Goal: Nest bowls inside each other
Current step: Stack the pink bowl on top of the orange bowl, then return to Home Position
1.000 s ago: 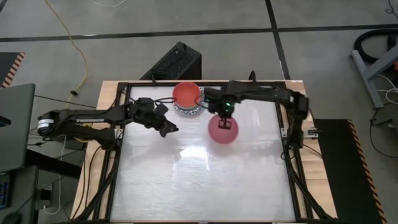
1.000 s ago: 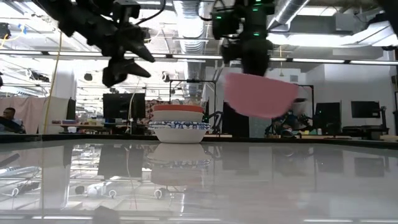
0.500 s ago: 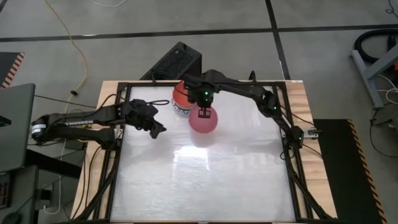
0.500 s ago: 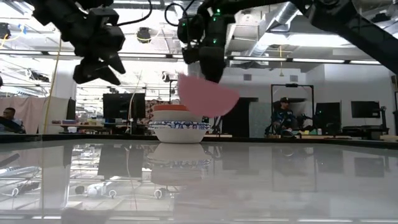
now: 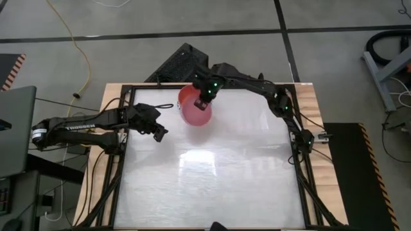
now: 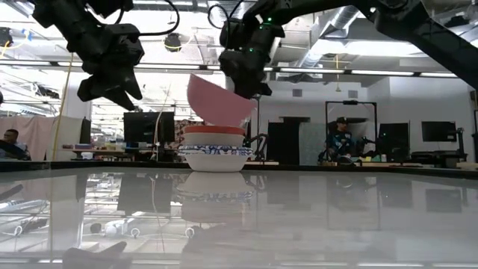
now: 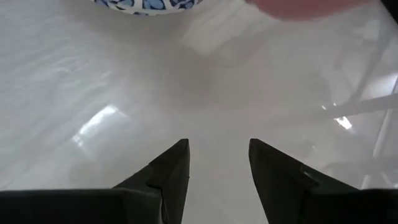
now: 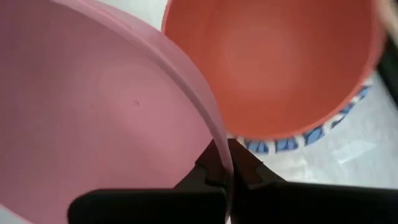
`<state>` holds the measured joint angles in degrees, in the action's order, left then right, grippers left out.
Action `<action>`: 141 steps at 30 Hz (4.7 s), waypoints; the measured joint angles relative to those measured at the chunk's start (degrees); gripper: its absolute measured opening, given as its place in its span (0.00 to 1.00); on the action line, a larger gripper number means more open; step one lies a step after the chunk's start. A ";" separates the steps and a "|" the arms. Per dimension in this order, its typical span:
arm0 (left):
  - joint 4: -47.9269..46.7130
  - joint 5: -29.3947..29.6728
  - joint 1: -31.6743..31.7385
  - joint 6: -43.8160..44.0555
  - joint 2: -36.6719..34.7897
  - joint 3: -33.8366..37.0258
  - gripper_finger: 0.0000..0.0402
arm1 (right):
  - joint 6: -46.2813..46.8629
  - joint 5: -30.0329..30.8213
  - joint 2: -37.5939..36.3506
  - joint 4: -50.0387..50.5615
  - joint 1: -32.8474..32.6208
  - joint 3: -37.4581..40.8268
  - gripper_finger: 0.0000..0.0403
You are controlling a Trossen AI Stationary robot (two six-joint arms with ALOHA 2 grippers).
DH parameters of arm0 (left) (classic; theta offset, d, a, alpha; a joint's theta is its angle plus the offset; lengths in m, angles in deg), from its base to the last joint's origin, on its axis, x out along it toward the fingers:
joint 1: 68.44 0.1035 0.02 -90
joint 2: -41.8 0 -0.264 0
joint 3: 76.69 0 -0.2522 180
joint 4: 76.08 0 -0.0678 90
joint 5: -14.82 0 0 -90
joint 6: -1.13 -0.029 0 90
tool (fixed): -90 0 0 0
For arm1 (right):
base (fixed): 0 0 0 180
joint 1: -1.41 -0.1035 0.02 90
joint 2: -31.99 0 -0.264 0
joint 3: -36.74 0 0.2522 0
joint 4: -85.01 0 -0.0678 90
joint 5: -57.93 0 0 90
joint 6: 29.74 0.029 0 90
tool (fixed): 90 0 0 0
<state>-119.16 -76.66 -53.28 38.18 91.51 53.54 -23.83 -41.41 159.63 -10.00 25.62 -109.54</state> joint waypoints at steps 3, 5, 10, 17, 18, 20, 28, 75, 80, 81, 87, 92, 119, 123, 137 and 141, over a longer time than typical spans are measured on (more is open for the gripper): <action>0.05 0.81 0.00 -0.18 0.00 0.00 0.39 | 7.03 -0.15 -0.09 -2.56 0.63 -1.76 0.02; 0.06 1.35 0.00 -0.20 0.00 0.00 0.39 | 10.80 -1.17 -0.11 -4.01 1.19 -2.44 0.02; 0.06 3.59 0.00 0.18 0.00 0.00 0.39 | 17.67 -1.51 -0.13 -9.59 2.64 -2.26 0.02; 0.08 5.15 0.00 1.31 0.00 0.00 0.39 | 23.93 1.30 0.12 -10.67 6.10 -2.22 0.02; 0.08 5.32 0.00 1.45 0.00 0.00 0.39 | 24.13 1.15 0.12 -10.56 6.70 -2.22 0.02; 0.08 5.93 0.00 1.75 0.00 0.00 0.39 | 24.27 0.12 0.12 -9.78 7.71 -2.22 0.02; 0.10 6.87 0.00 1.81 0.00 0.00 0.39 | 24.09 -1.23 2.35 -8.81 8.76 -2.26 0.02; 18.29 14.19 5.00 1.59 0.17 0.00 0.39 | 15.17 0.98 3.12 -5.44 8.22 -2.46 0.51; 18.07 12.38 5.46 1.59 0.17 0.00 0.39 | 14.52 8.34 2.36 -5.45 7.15 -2.42 0.48; 17.96 12.21 5.44 1.59 0.17 0.00 0.39 | 14.40 8.66 1.92 -5.68 7.01 -2.40 0.47; 16.58 11.96 5.44 1.63 0.17 0.00 0.39 | 11.71 2.12 -2.40 -4.79 7.06 -0.97 0.33; 16.62 11.79 5.31 1.52 0.17 0.00 0.39 | 11.59 1.52 -5.73 -8.20 6.56 5.07 0.13; 17.24 11.17 5.27 1.11 0.15 0.00 0.39 | 29.70 -1.49 -29.99 -85.13 4.05 67.46 0.00; 17.22 11.16 5.27 1.11 0.13 0.00 0.39 | 28.69 -1.07 -28.07 -85.14 4.33 67.41 0.00; 17.15 11.33 5.31 0.71 0.13 0.00 0.39 | 26.69 -0.94 -24.27 -85.78 4.36 67.39 0.00; 17.15 11.29 5.31 0.73 0.13 0.00 0.39 | 27.06 -1.12 -26.26 -87.00 4.83 67.41 0.00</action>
<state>-102.01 -65.37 -47.97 38.91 91.64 53.54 3.23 -42.53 133.37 -97.00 30.45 -42.12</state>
